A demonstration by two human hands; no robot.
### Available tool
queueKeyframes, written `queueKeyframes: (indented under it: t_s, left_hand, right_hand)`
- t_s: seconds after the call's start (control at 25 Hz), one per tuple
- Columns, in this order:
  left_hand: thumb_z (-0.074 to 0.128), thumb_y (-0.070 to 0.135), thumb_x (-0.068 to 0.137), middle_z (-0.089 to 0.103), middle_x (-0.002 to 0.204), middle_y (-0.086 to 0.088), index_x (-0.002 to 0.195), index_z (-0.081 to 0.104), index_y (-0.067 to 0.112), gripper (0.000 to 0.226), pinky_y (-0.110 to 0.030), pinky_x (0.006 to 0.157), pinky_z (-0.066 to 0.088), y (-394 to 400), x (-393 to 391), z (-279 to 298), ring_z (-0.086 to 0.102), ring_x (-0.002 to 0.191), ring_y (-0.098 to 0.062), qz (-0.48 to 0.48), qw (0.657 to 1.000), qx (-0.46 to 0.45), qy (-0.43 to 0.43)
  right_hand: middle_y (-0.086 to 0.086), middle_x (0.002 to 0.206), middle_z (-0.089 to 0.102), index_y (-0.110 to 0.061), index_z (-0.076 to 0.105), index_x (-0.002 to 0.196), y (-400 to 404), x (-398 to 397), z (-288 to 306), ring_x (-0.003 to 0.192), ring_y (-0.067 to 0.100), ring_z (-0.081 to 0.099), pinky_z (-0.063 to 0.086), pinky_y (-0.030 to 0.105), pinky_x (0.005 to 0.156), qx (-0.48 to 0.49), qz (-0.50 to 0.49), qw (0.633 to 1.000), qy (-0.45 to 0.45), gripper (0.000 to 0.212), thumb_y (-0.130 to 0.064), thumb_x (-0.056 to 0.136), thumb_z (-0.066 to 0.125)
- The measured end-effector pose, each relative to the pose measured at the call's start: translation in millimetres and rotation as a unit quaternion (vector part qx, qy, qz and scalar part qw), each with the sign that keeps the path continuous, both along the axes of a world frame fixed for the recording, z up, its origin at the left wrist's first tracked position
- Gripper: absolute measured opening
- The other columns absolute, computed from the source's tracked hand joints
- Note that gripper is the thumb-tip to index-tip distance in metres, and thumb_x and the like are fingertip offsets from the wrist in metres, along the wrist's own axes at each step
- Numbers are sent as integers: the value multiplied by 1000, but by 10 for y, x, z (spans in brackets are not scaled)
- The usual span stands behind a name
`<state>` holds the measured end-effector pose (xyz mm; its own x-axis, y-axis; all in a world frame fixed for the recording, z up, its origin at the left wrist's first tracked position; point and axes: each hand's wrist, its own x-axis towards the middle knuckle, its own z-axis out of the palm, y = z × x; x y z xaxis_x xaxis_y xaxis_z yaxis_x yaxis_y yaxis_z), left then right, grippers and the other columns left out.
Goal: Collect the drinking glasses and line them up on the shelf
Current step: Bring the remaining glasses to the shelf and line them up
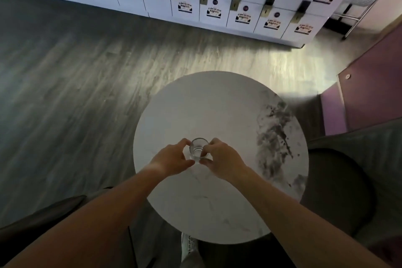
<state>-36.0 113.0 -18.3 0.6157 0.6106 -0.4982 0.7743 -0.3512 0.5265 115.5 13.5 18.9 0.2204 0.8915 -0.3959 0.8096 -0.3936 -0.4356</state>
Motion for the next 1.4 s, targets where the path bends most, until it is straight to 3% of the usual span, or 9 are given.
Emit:
queueKeyframes:
  t_s: [0.16, 0.4, 0.56, 0.68, 0.76, 0.88, 1.08, 1.24, 1.4]
  left_hand:
    - [78, 51, 73, 71, 96, 6, 120, 52, 33, 56, -29, 77, 52, 107, 170, 161, 67, 85, -15, -19, 999, 13, -29]
    - [83, 56, 64, 67, 116, 1, 119, 49, 32, 68, -35, 83, 58, 182, 822, 815, 71, 84, -13, -69, 988, 0, -138]
    - [83, 58, 62, 68, 120, -2, 119, 46, 33, 72, -42, 86, 58, -170, 1554, 1352, 68, 96, -17, -158, 965, -10, -208]
    - [84, 57, 63, 67, 115, 3, 118, 48, 33, 70, -38, 83, 58, -664, 2051, 1728, 65, 100, -14, -229, 940, -12, -254]
    - [85, 51, 64, 66, 107, 8, 117, 49, 33, 67, -30, 79, 56, -1164, 2335, 1970, 65, 97, -12, -281, 920, -15, -274]
    - [88, 42, 64, 64, 97, 15, 115, 52, 31, 63, -17, 73, 47, -2118, 2629, 2303, 64, 92, -11, -363, 881, -22, -301]
    - [91, 30, 61, 64, 84, 17, 104, 58, 28, 54, -5, 67, 40, -3931, 2568, 2607, 59, 73, 17, -475, 811, -61, -337]
    - [88, 40, 59, 70, 85, 5, 102, 59, 31, 53, -22, 72, 50, -5535, 2042, 2731, 60, 71, 3, -583, 737, -86, -331]
    - [91, 34, 61, 63, 85, 15, 100, 54, 38, 53, -8, 66, 42, -6894, 1409, 2811, 61, 74, 10, -654, 670, -120, -330]
  right_hand:
    - [5, 108, 60, -18, 70, 110, 56, 128, 166, 89, 24, 64, 50, 30, 78, 22, -18, 1000, -2, 24, -33, 92, 67]
    - [1, 105, 60, -20, 69, 108, -83, 606, 847, 86, 19, 62, 52, 30, 78, 83, -99, 991, -34, 24, -38, 92, 65]
    - [1, 112, 62, -22, 67, 111, -631, 1033, 1454, 92, 18, 62, 52, 29, 85, 123, -177, 973, -85, 25, -38, 94, 61]
    - [1, 107, 59, -24, 64, 119, -1289, 1256, 1867, 95, 21, 61, 51, 32, 84, 148, -250, 951, -105, 29, -39, 94, 58]
    - [0, 100, 54, -24, 62, 120, -1873, 1316, 2122, 96, 25, 62, 48, 32, 80, 157, -304, 931, -130, 31, -39, 94, 58]
    - [10, 108, 59, -24, 62, 121, -2887, 1250, 2431, 103, 31, 60, 49, 39, 89, 160, -391, 893, -158, 33, -39, 92, 60]
    - [10, 101, 67, -19, 68, 102, -4666, 572, 2735, 94, 31, 64, 52, 40, 80, 175, -528, 810, -186, 22, -35, 89, 62]
    - [12, 103, 69, -16, 70, 107, -6127, -384, 2862, 93, 30, 65, 55, 41, 82, 141, -619, 738, -229, 27, -35, 92, 57]
    - [12, 104, 63, -19, 67, 114, -7231, -1395, 2980, 97, 31, 63, 53, 42, 86, 122, -680, 673, -264, 31, -42, 93, 58]
